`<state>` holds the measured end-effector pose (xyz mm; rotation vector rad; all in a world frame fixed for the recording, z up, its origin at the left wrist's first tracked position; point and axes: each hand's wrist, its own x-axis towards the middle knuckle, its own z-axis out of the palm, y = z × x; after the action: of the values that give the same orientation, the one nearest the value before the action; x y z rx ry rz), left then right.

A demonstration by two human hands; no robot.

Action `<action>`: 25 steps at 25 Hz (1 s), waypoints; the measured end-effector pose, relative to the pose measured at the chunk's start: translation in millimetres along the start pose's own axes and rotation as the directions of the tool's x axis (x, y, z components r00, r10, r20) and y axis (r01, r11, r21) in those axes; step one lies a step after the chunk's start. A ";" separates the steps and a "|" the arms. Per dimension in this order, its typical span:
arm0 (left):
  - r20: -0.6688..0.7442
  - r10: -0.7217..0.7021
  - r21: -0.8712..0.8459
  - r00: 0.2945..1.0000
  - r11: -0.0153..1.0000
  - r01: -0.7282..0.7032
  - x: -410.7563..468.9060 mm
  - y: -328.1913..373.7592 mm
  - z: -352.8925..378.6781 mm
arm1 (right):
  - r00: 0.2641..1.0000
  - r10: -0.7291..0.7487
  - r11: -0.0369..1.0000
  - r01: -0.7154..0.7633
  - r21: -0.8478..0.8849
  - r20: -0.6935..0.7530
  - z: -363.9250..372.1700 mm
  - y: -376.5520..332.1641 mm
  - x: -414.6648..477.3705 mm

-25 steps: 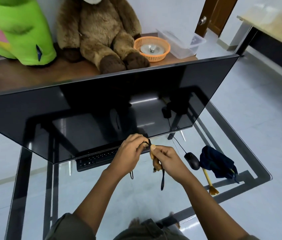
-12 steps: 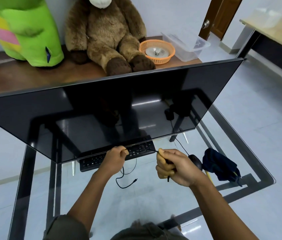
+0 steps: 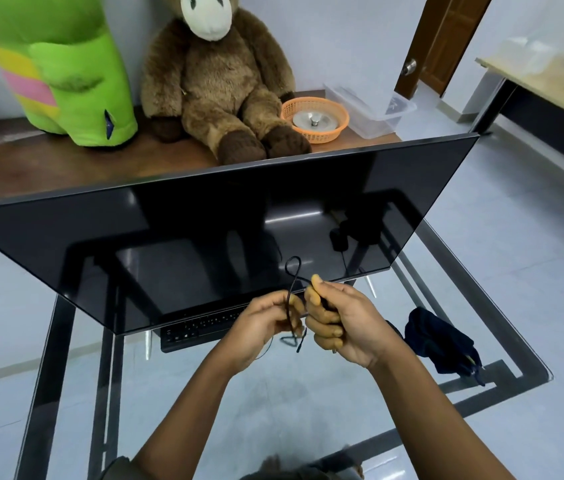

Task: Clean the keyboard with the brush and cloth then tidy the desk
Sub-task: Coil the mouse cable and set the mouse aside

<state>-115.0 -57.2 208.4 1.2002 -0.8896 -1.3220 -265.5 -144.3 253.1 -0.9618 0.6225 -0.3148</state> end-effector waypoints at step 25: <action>0.046 0.098 0.650 0.994 0.753 -0.104 -25.4 73.9 0.0 | 0.917 -0.399 0.754 0.323 -0.572 -0.008 14.4 16.4 31.5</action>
<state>-100.9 -41.9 283.7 1.6467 -1.4787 -0.9379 -232.2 -141.9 234.3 -1.6569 0.6585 -0.5629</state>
